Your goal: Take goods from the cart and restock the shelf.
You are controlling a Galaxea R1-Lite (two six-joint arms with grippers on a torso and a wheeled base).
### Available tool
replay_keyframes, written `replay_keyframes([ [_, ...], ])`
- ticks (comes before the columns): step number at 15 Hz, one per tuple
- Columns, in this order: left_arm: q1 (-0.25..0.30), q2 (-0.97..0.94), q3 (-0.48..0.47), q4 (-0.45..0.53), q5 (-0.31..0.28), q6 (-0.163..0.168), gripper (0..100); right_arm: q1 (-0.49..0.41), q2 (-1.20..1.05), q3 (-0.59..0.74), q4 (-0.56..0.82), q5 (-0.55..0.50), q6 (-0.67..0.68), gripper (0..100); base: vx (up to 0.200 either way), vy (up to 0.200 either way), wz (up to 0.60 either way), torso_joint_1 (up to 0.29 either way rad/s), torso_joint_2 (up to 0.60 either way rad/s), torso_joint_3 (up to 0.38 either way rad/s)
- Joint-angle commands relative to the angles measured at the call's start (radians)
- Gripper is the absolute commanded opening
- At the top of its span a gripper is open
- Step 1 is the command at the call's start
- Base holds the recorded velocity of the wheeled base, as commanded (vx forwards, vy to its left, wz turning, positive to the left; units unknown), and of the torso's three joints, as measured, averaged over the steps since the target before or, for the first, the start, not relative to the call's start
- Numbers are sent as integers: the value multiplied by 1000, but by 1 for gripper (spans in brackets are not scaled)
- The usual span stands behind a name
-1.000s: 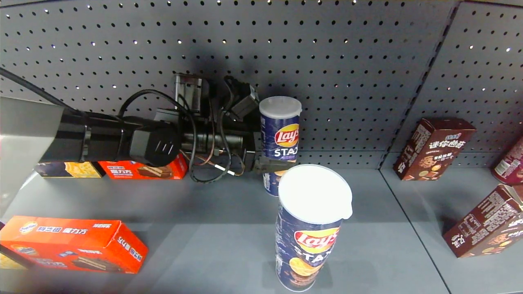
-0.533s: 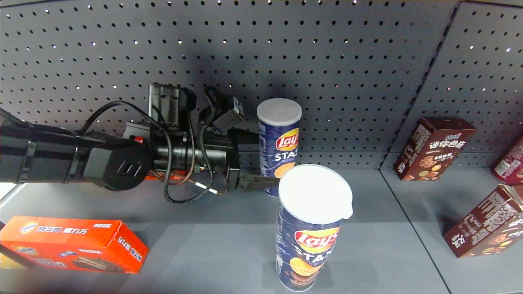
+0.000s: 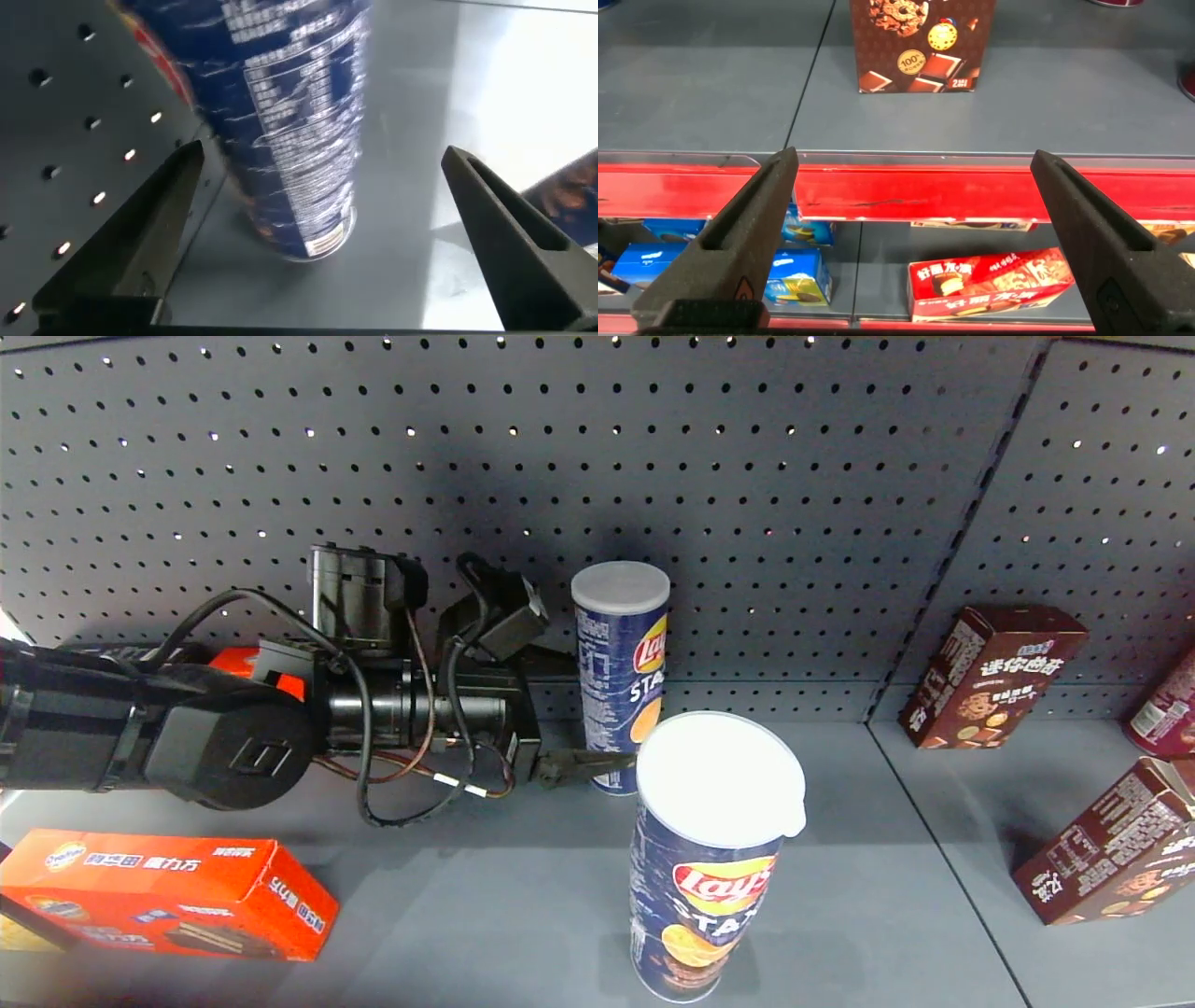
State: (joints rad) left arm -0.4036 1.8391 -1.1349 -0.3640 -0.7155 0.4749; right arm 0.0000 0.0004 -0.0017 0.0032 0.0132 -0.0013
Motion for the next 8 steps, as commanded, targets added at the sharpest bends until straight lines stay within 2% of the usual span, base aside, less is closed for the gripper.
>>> replay_keyframes([
  [1, 6, -3, 4, -1, 25, -2, 100, 0, 0, 0, 1, 1, 0, 100, 0, 0, 0, 0, 0, 0],
  [3, 11, 0, -3, -1, 67, -12, 100, 0, 0, 0, 0, 1, 0, 100, 0, 0, 0, 0, 0, 0],
  [4, 11, 3, -5, -1, 108, -27, 100, 0, 0, 0, 0, 1, 0, 100, 0, 0, 0, 0, 0, 0],
  [5, 11, 6, -8, -1, 174, -38, 100, 0, 0, 0, 0, 1, 0, 100, 0, 0, 0, 0, 0, 0],
  [7, 9, 14, -16, -1, 231, -53, 100, 0, 0, 0, 1, 1, 0, 100, 0, 0, 0, 0, 0, 0],
  [8, 11, 14, -16, -1, 238, -53, 100, 0, 0, 0, 1, 1, 0, 100, 0, 0, 0, 0, 0, 0],
])
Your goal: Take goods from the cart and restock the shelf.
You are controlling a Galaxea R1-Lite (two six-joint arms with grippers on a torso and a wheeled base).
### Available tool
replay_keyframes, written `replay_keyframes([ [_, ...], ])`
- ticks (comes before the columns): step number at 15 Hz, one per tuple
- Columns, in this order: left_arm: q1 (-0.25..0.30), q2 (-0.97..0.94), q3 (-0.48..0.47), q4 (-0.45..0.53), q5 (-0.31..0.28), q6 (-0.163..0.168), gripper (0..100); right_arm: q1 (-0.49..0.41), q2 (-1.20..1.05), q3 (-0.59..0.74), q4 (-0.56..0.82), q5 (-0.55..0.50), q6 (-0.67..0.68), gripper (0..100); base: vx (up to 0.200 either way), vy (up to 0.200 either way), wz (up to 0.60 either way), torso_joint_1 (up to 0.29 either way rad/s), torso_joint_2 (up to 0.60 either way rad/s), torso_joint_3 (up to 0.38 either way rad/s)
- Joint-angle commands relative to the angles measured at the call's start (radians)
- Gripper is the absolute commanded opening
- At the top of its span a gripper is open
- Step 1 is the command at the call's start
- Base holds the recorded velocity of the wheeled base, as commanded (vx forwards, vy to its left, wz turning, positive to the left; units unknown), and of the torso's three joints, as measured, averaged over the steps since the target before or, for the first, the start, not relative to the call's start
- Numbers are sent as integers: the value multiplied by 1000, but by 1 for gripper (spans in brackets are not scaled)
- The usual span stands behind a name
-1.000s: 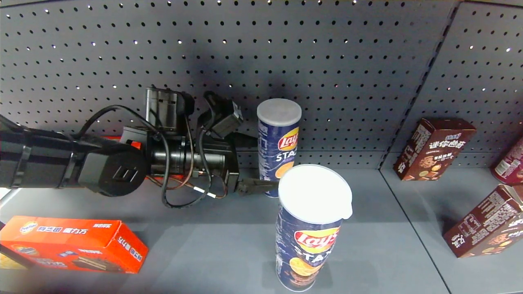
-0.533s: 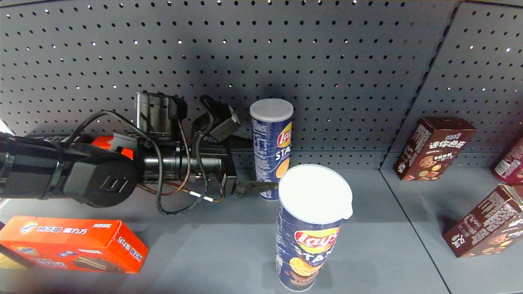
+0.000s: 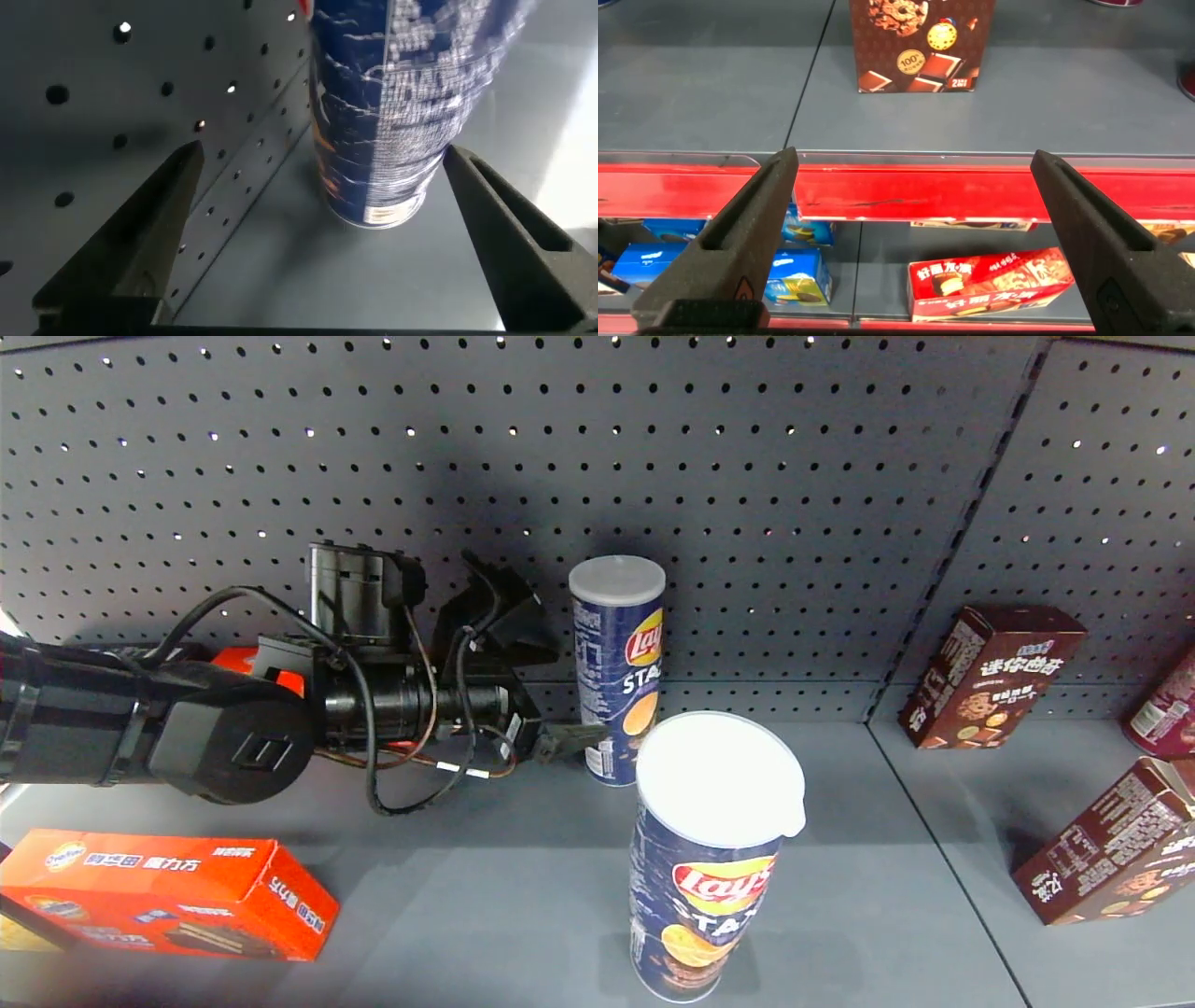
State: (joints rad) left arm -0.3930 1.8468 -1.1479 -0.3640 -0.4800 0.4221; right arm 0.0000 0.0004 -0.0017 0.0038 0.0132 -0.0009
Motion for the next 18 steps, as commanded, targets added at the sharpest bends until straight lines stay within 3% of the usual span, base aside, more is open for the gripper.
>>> replay_keyframes([
  [1, 2, 6, -3, -1, 8, 0, 100, 0, 0, 0, -1, 1, -1, 100, 0, 0, 0, 0, 0, 0],
  [4, 17, 2, -1, -3, 49, 6, 100, 0, 0, 0, 1, 1, -1, 100, 0, 0, 0, 0, 0, 0],
  [9, 34, -40, 20, -4, 67, 10, 100, 0, 0, 0, 1, 1, -1, 100, 0, 0, 0, 0, 0, 0],
  [11, 48, -43, 36, -56, 84, 10, 100, 0, 0, 0, -1, 1, -1, 100, 0, 0, 0, 0, 0, 0],
  [18, 45, -41, 33, -78, 120, 6, 100, 0, 0, 0, -1, 1, -1, 100, 0, 0, 0, 0, 0, 0],
])
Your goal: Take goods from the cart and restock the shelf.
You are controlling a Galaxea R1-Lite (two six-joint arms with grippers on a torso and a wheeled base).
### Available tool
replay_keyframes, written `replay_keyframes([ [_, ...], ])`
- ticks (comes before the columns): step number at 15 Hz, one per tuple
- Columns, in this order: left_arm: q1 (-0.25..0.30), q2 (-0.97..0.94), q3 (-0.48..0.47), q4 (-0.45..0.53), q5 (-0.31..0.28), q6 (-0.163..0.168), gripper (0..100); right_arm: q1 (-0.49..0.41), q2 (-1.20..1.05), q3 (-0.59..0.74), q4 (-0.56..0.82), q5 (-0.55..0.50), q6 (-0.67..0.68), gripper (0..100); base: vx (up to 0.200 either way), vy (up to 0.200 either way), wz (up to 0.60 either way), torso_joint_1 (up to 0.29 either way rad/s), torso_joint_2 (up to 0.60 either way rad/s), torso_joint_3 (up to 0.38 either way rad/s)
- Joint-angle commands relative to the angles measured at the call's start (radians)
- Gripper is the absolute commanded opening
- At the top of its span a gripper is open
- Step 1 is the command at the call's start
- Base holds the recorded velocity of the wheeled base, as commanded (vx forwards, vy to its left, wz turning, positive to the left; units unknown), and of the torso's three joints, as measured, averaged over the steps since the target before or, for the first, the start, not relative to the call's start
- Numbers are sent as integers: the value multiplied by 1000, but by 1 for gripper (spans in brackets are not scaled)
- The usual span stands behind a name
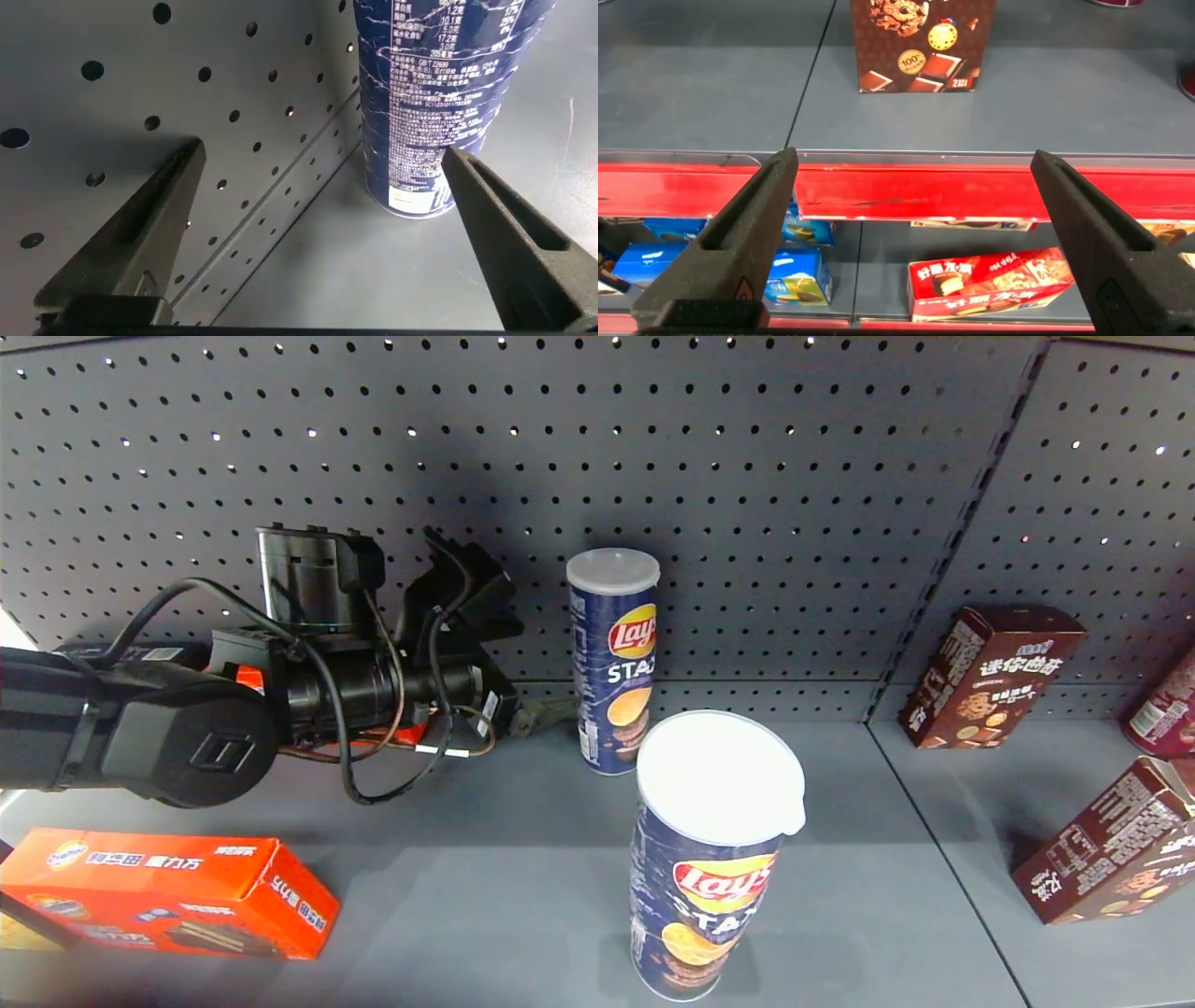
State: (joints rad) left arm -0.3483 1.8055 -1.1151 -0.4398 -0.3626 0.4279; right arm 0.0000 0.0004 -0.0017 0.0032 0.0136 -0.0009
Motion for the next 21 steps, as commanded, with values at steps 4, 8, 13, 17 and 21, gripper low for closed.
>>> replay_keyframes([
  [4, 3, 3, -5, -4, 22, -3, 100, 0, 0, 0, 0, 0, 1, 100, 0, 0, 0, 0, 0, 0],
  [8, 6, 3, 0, -17, 57, -11, 100, 0, 0, 0, 0, 0, 1, 100, 0, 0, 0, 0, 0, 0],
  [13, 6, -81, 98, -17, 77, -1, 100, 0, 0, 0, 0, 0, -1, 100, 0, 0, 0, 0, 0, 0],
  [17, -46, -98, 120, -48, 128, 0, 100, 0, 0, 0, 1, 0, -1, 100, 0, 0, 0, 0, 0, 0],
  [21, -83, -91, 126, -51, 194, 0, 100, 0, 0, 0, 0, 0, -1, 100, 0, 0, 0, 0, 0, 0],
])
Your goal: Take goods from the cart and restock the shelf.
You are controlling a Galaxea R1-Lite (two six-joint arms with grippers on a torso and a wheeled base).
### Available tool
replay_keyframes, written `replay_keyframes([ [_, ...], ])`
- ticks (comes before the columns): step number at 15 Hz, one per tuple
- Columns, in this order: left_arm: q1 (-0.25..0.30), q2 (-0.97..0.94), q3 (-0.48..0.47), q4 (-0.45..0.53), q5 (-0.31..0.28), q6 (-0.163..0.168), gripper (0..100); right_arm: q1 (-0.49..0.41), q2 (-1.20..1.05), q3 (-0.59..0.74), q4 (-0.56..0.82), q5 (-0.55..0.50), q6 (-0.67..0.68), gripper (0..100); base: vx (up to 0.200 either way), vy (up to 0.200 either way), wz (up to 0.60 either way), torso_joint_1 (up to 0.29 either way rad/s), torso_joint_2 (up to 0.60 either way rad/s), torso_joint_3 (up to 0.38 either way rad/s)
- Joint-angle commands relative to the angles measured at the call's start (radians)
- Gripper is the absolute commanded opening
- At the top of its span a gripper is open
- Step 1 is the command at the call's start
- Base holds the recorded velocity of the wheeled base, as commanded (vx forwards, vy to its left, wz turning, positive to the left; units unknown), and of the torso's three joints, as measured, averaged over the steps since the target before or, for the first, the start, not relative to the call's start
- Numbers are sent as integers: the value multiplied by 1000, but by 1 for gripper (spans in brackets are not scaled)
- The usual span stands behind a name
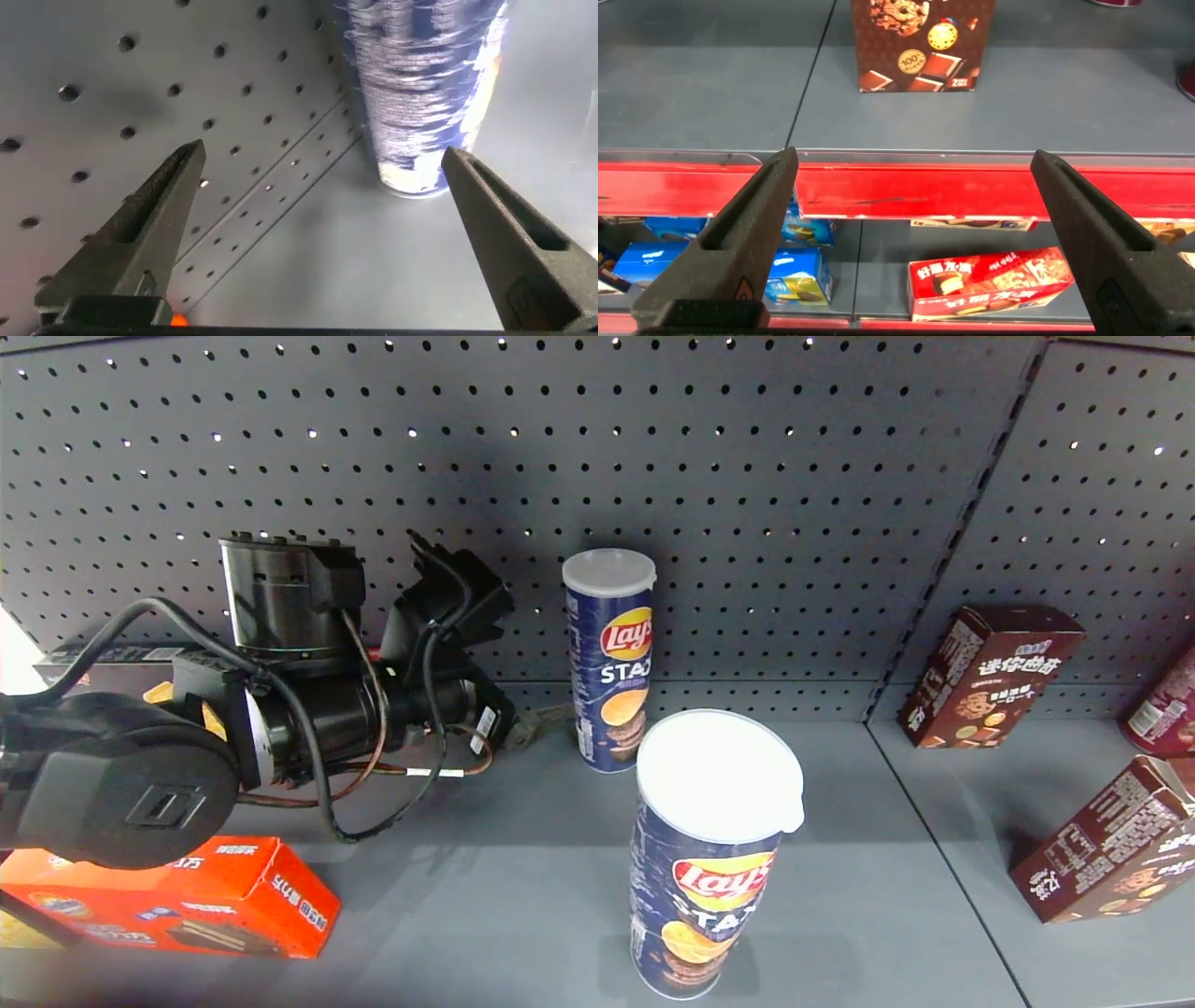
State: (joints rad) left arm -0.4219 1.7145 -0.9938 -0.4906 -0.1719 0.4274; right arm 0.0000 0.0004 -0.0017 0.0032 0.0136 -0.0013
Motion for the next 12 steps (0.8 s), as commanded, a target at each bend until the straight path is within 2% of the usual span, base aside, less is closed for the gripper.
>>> replay_keyframes([
  [1, -11, 1, 6, 0, 15, 1, 100, 0, 0, 0, 0, 0, 0, 100, 0, 0, 0, 0, 0, 0],
  [2, -24, -4, 24, -2, 80, 5, 100, 0, 0, 0, 0, 0, 0, 100, 0, 0, 0, 0, 0, 0],
  [3, -31, -6, 34, -5, 107, 13, 100, 0, 0, 0, 0, 0, 1, 100, 0, 0, 0, 0, 0, 0],
  [4, -34, -7, 49, -36, 149, 27, 100, 0, 0, 0, 0, 0, 0, 100, 0, 0, 0, 0, 0, 0],
  [6, -58, -6, 60, -101, 232, 30, 100, 0, 0, 0, 0, 0, 1, 100, 0, 0, 0, 0, 0, 0],
  [7, -67, -4, 55, -109, 252, 28, 100, 0, 0, 0, 0, 0, 1, 100, 0, 0, 0, 0, 0, 0],
  [12, -78, 10, 41, -112, 253, 28, 100, 0, 0, 0, 0, 0, 0, 100, 0, 0, 0, 0, 0, 0],
])
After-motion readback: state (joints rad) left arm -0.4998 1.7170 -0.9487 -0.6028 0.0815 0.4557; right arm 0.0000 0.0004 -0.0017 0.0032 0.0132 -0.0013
